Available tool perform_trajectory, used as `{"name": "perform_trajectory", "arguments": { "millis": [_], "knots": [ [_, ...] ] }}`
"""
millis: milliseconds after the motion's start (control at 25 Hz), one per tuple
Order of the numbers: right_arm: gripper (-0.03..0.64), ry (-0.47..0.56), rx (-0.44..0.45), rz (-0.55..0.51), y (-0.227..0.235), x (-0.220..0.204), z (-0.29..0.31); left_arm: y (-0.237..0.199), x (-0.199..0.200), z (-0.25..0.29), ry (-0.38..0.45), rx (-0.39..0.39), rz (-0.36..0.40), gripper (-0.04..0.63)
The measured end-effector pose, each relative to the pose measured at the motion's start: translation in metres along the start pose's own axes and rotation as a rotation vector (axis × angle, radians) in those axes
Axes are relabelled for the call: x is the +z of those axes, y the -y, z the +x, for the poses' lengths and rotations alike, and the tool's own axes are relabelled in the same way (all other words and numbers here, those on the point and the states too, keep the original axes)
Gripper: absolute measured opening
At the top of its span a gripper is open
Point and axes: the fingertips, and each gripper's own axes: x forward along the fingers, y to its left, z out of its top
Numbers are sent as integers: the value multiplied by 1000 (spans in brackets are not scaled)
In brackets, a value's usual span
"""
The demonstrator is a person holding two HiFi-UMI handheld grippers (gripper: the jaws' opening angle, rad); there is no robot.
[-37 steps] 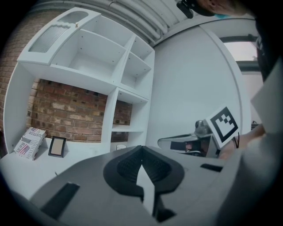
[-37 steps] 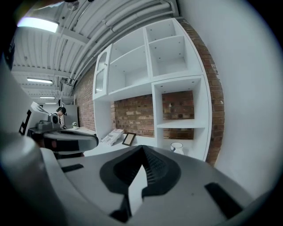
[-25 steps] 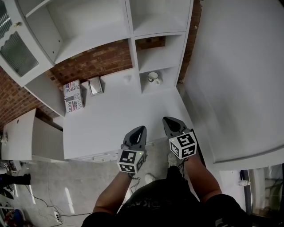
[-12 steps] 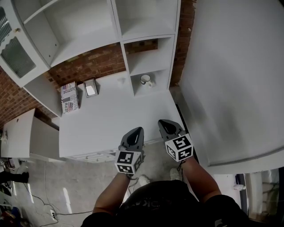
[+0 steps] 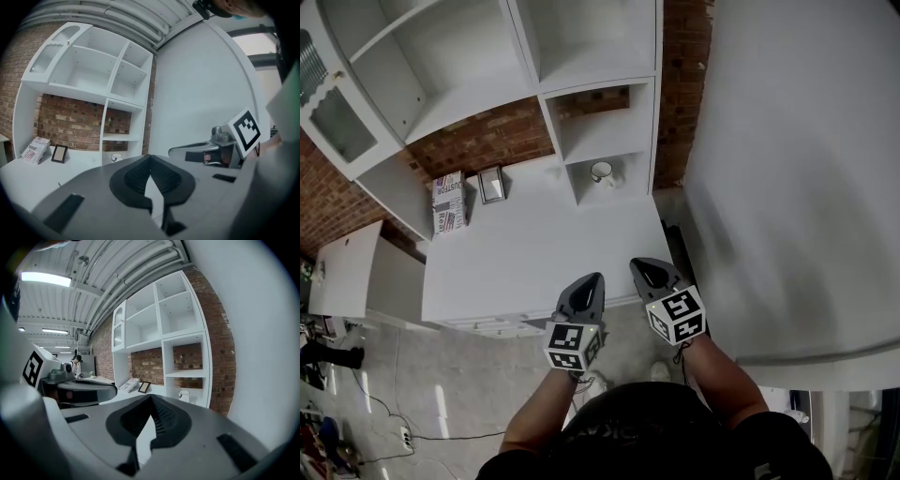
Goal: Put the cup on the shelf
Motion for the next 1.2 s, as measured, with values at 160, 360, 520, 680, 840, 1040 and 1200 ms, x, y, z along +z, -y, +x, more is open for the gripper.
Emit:
{"name": "perform_trajectory", "arguments": {
  "millis": [160,360,520,680,840,1040,1200],
  "knots": [
    [0,1,17,4,13,-4,-9,13,-4,8,-4,20,-7,5],
    [0,-3,38,0,21,-7,-14,22,-6,16,-4,38,-13,5],
    [0,-8,43,-7,27,-10,-18,28,-7,21,2,40,-11,5],
    [0,-9,44,-6,31,-11,-20,32,-10,23,-10,43,-14,5],
    [0,-11,48,2,31,-13,-19,32,-10,24,-7,46,-11,5],
    [0,-11,47,4,29,-13,-18,29,-10,22,-12,43,-10,5],
    [0,-11,44,4,28,-13,-16,26,-10,21,-13,44,-7,5]
  ]
}}
